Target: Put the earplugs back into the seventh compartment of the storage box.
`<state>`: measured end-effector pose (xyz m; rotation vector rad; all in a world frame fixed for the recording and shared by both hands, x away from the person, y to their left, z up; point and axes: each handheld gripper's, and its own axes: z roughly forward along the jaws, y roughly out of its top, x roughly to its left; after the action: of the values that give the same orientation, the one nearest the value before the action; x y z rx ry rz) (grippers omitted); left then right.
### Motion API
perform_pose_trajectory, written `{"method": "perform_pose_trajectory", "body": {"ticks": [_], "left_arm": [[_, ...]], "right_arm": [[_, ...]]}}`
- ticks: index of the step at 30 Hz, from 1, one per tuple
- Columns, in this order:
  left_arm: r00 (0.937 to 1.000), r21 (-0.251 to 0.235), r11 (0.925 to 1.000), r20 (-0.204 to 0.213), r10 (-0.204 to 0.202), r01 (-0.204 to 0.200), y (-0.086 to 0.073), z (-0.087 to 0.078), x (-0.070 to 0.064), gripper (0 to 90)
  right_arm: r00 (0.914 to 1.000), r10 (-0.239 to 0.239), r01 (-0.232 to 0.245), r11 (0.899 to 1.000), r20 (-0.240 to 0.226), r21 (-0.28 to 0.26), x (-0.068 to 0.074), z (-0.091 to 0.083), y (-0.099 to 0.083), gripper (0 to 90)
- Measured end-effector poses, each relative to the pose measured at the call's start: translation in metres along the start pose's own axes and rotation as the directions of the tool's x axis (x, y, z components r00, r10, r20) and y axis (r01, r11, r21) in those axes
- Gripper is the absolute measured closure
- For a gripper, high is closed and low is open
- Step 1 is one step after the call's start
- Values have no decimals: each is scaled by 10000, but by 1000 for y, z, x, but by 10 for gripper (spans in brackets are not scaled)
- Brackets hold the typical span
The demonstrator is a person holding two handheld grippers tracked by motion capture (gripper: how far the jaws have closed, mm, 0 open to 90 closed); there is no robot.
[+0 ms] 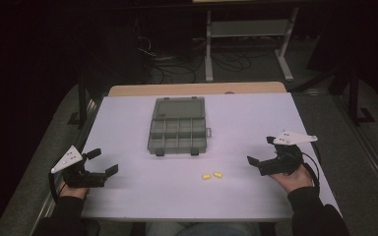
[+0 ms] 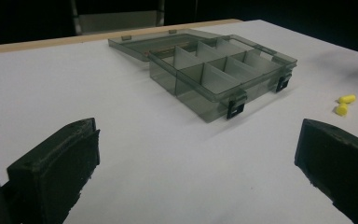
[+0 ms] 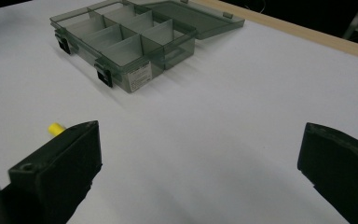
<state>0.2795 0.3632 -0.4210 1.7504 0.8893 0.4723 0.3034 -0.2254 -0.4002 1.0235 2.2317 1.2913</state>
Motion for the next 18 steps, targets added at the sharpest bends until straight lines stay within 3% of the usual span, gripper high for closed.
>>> {"method": "perform_pose_trajectory", "body": {"ticks": [10,18], "left_arm": [[10000,-24,10000,95,32,-32,0,0,-1,0],[9996,131,9995,26,276,-276,1,0,-2,0]], "right_arm": [[9998,32,-31,10000,-185,29,1,0,0,0],[9997,82,-79,9999,-230,114,5,-4,3,0]]}}
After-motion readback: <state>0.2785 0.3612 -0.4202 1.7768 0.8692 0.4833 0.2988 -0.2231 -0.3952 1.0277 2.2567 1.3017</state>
